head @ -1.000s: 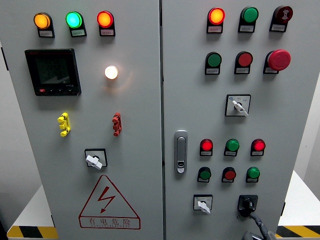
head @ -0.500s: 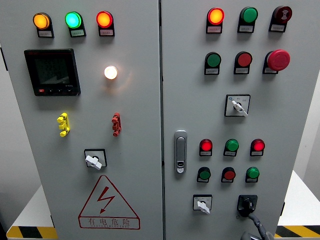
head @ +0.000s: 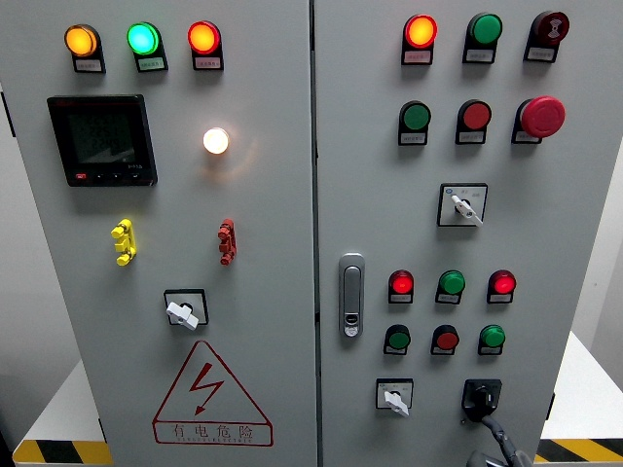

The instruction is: Trip black knob to open circuit

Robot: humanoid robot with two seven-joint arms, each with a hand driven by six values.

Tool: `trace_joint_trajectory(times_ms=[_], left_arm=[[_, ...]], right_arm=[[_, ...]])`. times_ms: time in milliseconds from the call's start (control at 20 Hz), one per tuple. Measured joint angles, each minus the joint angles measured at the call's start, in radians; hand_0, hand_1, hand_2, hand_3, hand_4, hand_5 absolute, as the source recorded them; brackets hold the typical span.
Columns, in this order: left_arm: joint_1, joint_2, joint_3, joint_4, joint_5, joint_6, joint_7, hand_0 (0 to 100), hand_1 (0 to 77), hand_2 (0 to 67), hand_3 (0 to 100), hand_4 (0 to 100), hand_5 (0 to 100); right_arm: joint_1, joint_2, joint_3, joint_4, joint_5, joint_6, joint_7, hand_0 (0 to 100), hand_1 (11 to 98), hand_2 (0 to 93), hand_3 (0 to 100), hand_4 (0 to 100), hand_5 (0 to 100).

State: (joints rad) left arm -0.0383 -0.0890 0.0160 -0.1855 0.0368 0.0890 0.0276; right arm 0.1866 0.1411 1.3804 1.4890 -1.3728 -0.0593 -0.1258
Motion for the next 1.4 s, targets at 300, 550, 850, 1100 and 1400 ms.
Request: trace_joint_trajectory(times_ms=[300, 550, 850, 1100, 1400], left_arm=[[0.0, 0.0, 0.001, 0.0, 0.0, 0.0, 0.0, 0, 0.0, 19.4, 26, 10, 9], [0.0, 0.0, 0.001, 0.0, 0.0, 0.0, 0.0, 0, 0.0, 19.4, 26, 10, 9], [0.0, 0.0, 0.001, 0.0, 0.0, 0.0, 0.0, 0, 0.0, 19.5, 26, 10, 9], [0.0, 0.0, 0.001, 0.0, 0.0, 0.0, 0.0, 0, 0.0, 19.5, 26, 10, 9], [0.0, 0.0, 0.001, 0.0, 0.0, 0.0, 0.0, 0, 0.0, 19.5, 26, 10, 9]], right_arm=[[0.001, 0.0, -0.005, 0.004, 0.0, 0.0, 0.0, 100, 75.6, 5.4, 90, 93, 100], [0.001, 0.0, -0.01, 0.005, 0.0, -0.001, 0.0, 100, 75.1, 6.2, 90, 93, 100], [0.001, 0.0, -0.015, 0.006, 0.0, -0.001, 0.0, 100, 74.9, 6.4, 91, 93, 100], [0.003, 0.0, -0.015, 0.001, 0.0, -0.001, 0.0, 100, 74.8, 6.8, 91, 93, 100], [0.005, 0.0, -0.004, -0.012, 0.001, -0.001, 0.0, 100, 74.8, 6.9, 91, 93, 100]])
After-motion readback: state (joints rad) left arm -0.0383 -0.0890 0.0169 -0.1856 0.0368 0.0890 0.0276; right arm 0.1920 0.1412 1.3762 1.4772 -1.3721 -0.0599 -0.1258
